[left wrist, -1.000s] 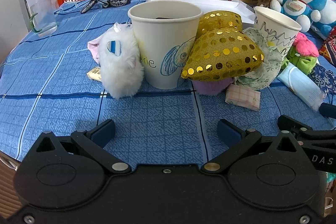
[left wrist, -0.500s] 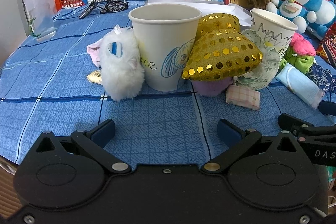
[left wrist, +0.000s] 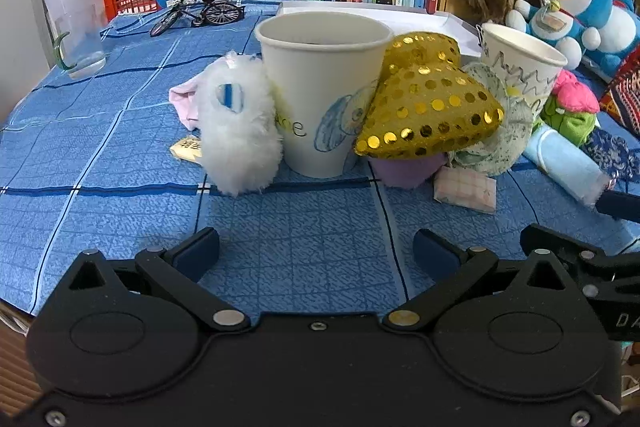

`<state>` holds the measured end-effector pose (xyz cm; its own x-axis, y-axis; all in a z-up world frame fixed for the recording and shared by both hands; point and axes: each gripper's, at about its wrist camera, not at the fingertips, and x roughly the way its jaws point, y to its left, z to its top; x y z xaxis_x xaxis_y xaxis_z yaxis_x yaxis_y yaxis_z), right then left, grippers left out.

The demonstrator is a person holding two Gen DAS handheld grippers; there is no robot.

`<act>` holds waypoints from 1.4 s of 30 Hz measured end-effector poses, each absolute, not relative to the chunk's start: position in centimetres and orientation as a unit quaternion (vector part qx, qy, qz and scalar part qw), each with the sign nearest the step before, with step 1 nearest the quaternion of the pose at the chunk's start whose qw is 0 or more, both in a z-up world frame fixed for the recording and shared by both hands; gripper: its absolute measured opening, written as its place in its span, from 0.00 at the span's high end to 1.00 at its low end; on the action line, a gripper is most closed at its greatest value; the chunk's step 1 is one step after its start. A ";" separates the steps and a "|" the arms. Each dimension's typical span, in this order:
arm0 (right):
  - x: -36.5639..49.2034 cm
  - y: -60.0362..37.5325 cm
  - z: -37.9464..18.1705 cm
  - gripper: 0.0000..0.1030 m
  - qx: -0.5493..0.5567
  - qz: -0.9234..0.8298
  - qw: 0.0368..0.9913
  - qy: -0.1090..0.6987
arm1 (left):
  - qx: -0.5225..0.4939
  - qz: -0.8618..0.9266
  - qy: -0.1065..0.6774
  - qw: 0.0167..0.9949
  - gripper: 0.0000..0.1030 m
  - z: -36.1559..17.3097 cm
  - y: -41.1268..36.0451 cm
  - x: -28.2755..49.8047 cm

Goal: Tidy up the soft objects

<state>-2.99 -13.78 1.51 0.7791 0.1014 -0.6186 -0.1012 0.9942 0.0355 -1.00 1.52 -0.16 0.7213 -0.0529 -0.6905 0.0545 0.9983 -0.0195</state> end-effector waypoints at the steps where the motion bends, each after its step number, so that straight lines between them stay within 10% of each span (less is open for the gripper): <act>1: -3.0 -13.6 1.6 0.00 -0.003 0.055 0.944 0.326 | -0.003 -0.029 0.371 0.928 0.02 0.0 1.8 -1.0; 17: -3.7 -13.3 3.4 0.10 -0.041 0.051 0.959 0.275 | -0.032 -0.017 0.326 0.945 0.52 3.2 6.3 -0.8; 35: -1.1 -9.4 1.7 0.26 -0.064 0.158 0.940 0.295 | -0.024 0.007 0.299 0.954 0.51 3.3 6.5 2.5; 42: 0.2 -9.2 0.7 0.52 -0.071 0.155 0.935 0.310 | -0.024 0.021 0.282 0.959 0.38 3.0 6.9 2.1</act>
